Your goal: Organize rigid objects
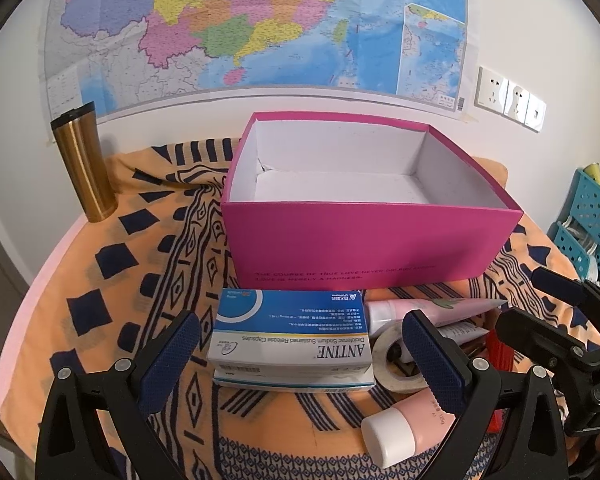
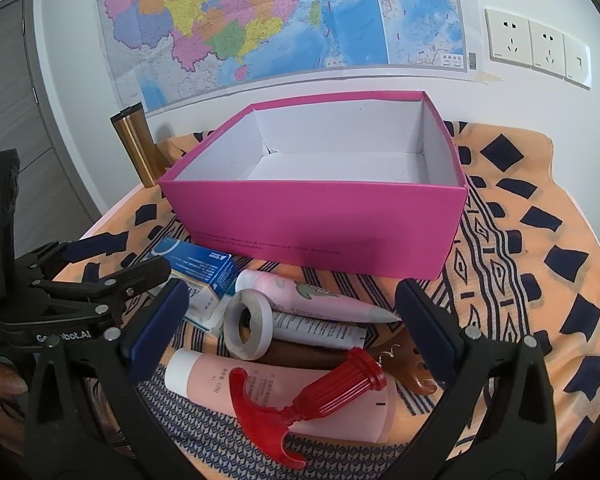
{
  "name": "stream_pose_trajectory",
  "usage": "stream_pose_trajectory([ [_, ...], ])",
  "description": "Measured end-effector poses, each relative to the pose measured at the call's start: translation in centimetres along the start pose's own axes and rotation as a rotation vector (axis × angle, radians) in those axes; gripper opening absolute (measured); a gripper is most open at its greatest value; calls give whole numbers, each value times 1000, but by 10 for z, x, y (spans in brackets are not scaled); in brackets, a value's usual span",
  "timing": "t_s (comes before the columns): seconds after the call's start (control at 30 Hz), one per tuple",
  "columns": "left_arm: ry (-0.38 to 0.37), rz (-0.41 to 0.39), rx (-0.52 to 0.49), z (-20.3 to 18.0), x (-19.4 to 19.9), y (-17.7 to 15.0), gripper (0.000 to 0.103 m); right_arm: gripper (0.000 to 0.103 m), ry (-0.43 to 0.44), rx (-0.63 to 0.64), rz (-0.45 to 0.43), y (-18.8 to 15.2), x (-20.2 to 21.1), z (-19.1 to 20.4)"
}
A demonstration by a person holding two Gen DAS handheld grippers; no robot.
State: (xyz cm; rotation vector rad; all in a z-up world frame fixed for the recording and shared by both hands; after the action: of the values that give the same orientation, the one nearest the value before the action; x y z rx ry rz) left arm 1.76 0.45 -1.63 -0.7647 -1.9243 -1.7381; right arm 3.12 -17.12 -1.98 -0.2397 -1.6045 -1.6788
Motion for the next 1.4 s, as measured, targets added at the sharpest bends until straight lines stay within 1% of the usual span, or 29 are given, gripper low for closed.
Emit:
stream_pose_trajectory([
  [0.73, 2, 0, -1, -1, -4, -3, 103, 103, 28, -15, 12, 0, -3, 0],
  [0.87, 11, 2, 5, 11, -6, -4, 103, 103, 45, -14, 26, 0, -6, 2],
  [0.97, 22, 12, 30, 28, -9, -5, 103, 102, 65, -10, 44, -1, -11, 5],
  [1.07, 24, 19, 47, 44, -12, -6, 101, 96, 97, 2, 68, -1, -17, 11],
  [1.2, -23, 41, 46, 56, -17, -8, 94, 83, 153, 43, 97, 0, -26, 28],
  [1.27, -33, 53, 43, 60, -21, -9, 87, 78, 177, 60, 121, 1, -34, 37],
  [1.3, -44, 61, 47, 62, -23, -10, 85, 74, 189, 68, 136, 1, -39, 42],
  [1.33, -64, 72, 50, 63, -26, -11, 80, 70, 200, 76, 149, 1, -43, 47],
  [1.37, -77, 81, 52, 64, -28, -12, 75, 69, 215, 84, 165, 0, -48, 53],
  [1.4, -92, 92, 53, 65, -31, -13, 74, 66, 226, 89, 176, 0, -51, 56],
])
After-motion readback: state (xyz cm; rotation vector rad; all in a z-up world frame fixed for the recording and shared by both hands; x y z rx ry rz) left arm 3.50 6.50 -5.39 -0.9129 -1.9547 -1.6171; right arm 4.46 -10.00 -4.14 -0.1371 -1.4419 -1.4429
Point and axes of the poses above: each gripper's, at about its wrist camera, not at the fingertips, and x roughly against the way its jaws point, z to its left, y to its top, the point moved 3 cm from there along -x, roughly the way its jaws point, and after that the axes turned 7 degrees about -y, right-handed, at the moved point
